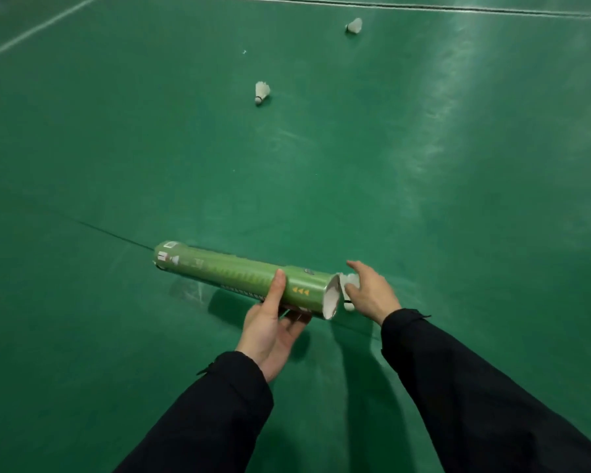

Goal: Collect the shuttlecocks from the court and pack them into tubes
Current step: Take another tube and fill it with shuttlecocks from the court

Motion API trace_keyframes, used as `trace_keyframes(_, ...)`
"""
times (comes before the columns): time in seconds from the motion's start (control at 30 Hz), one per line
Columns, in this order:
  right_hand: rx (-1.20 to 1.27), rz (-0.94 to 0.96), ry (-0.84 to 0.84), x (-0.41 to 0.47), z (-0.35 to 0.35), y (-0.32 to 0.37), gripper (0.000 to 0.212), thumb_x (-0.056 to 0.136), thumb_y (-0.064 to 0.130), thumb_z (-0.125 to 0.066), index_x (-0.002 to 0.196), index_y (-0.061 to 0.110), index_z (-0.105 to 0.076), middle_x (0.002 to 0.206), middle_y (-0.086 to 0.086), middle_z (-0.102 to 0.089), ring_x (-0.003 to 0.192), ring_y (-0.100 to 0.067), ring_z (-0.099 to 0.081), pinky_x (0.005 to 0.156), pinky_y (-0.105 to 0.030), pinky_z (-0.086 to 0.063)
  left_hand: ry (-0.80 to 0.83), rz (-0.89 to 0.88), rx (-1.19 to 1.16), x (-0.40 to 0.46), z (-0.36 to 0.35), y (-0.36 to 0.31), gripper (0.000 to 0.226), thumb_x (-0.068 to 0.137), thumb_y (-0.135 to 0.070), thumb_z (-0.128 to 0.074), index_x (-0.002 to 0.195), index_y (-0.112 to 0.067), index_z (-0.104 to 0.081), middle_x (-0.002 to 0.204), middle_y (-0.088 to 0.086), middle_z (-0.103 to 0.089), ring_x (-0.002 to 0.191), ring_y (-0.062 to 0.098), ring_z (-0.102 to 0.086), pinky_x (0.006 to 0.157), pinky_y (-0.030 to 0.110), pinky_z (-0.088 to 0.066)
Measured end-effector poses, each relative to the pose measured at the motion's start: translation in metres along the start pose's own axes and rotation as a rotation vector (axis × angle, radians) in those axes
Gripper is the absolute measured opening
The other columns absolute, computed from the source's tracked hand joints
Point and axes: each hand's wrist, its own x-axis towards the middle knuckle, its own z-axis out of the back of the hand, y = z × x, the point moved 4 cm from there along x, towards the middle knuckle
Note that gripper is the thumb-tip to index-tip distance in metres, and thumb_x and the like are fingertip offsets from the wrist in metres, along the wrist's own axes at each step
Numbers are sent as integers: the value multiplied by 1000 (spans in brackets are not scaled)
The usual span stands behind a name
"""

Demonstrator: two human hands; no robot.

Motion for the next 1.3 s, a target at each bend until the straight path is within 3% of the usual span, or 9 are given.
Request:
trace_keyframes(0.07,-55,-32,66,22,-17,-20,63,97,21,-60,155,17,-36,157,-11,-45,139,-29,-48,115,-43,-40,-35,5,-5,13,-2,-1,54,85,-44,-71,123,-5,-68,119,15,-76,114,28,-71,92,37,-58)
trace_keyframes(0.17,-49,-59,-31,33,-13,-25,29,95,22,-61,122,12,-67,119,-15,-71,107,-34,-67,88,-40,-53,-83,5,-32,26,-3,-8,57,85,-44,-72,126,-5,-66,121,15,-75,112,26,-72,85,34,-62)
trace_keyframes(0.37,860,102,-537,-58,64,40,5,98,14,-64,102,13,-67,94,-4,-67,83,-16,-61,79,-32,-56,-113,-3,-145,30,0,-23,57,90,-38,-73,132,-3,-59,130,18,-69,121,30,-67,85,37,-64)
trace_keyframes(0.63,463,315,-590,-148,44,76,12,98,18,-65,107,11,-68,99,-1,-68,88,-6,-64,80,-25,-57,12,18,-261,13,-3,-12,70,87,-49,-74,139,-5,-57,129,16,-71,118,26,-70,89,36,-63)
trace_keyframes(0.8,213,375,-443,-213,50,105,17,92,19,-63,106,14,-71,99,3,-68,89,-12,-59,81,-28,-50,152,19,-71,-45,-7,-2,82,74,-48,-78,138,0,-59,127,16,-70,110,27,-69,93,39,-61)
trace_keyframes(0.9,92,160,-209,-260,60,120,35,82,26,-54,113,22,-70,98,2,-69,89,-19,-56,76,-31,-45,278,27,63,-91,-7,8,66,78,-47,-75,126,-3,-65,111,11,-75,101,24,-71,93,40,-60)
trace_keyframes(1.0,40,-32,-60,-322,75,127,17,87,22,-57,102,19,-65,84,3,-66,77,-24,-62,68,-33,-50,399,58,174,-144,-6,25,61,80,-45,-73,124,-4,-65,107,10,-77,94,22,-74,83,37,-60)
trace_keyframes(1.17,488,-119,26,-445,87,130,50,91,-1,-52,134,26,-51,103,2,-67,74,-20,-72,50,-31,-54,593,171,218,-239,-26,74,60,84,-44,-72,125,-1,-65,111,14,-76,93,22,-74,84,40,-60)
trace_keyframes(1.3,888,-134,21,-514,105,98,40,93,0,-52,129,18,-54,87,9,-72,91,-33,-71,51,-31,-57,692,288,301,-303,-46,123,73,84,-52,-72,135,0,-61,122,15,-74,105,25,-73,90,52,-60)
